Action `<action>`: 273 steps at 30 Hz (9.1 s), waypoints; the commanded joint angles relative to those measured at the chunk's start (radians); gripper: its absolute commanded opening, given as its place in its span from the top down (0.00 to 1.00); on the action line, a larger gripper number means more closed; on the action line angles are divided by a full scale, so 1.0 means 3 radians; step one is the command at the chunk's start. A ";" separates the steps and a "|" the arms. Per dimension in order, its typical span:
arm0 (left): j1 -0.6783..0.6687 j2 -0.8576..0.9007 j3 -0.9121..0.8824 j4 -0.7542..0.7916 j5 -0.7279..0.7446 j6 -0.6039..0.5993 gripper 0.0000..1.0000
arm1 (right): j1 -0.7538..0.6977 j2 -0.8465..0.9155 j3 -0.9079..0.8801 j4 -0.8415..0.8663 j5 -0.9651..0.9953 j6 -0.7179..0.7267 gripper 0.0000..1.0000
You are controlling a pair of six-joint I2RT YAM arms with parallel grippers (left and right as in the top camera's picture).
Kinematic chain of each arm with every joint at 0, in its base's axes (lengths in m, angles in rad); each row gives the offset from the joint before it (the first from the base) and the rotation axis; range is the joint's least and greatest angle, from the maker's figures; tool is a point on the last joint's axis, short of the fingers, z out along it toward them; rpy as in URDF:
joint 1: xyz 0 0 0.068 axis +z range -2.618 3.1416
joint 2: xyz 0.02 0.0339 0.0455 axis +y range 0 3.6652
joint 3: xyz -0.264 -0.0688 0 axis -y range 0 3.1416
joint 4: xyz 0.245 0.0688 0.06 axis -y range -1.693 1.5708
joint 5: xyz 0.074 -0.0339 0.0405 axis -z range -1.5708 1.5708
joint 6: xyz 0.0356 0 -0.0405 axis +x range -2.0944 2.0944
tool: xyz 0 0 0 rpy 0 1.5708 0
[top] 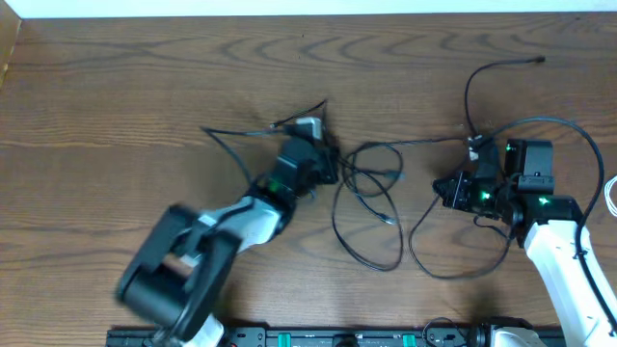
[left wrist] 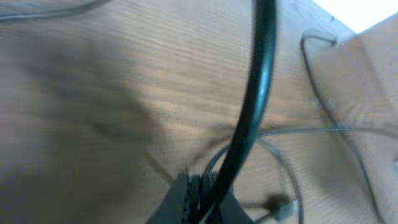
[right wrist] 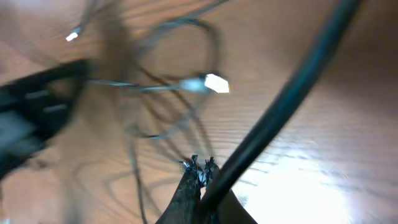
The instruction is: Untangle cables
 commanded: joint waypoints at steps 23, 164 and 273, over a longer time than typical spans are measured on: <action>0.0736 -0.2139 0.0050 -0.1665 0.0164 0.0512 0.92 | 0.0014 -0.0015 -0.0257 0.0314 0.0585 0.0931 0.87; 0.0851 -0.1558 0.0050 -0.1072 0.2345 0.0788 0.86 | 0.0885 0.0254 -0.0258 0.0651 0.1812 0.2223 0.98; 0.0867 -0.1554 0.0027 -0.2452 0.0750 0.0786 0.67 | 0.1433 0.2093 0.0821 0.4107 -0.1499 0.2656 0.99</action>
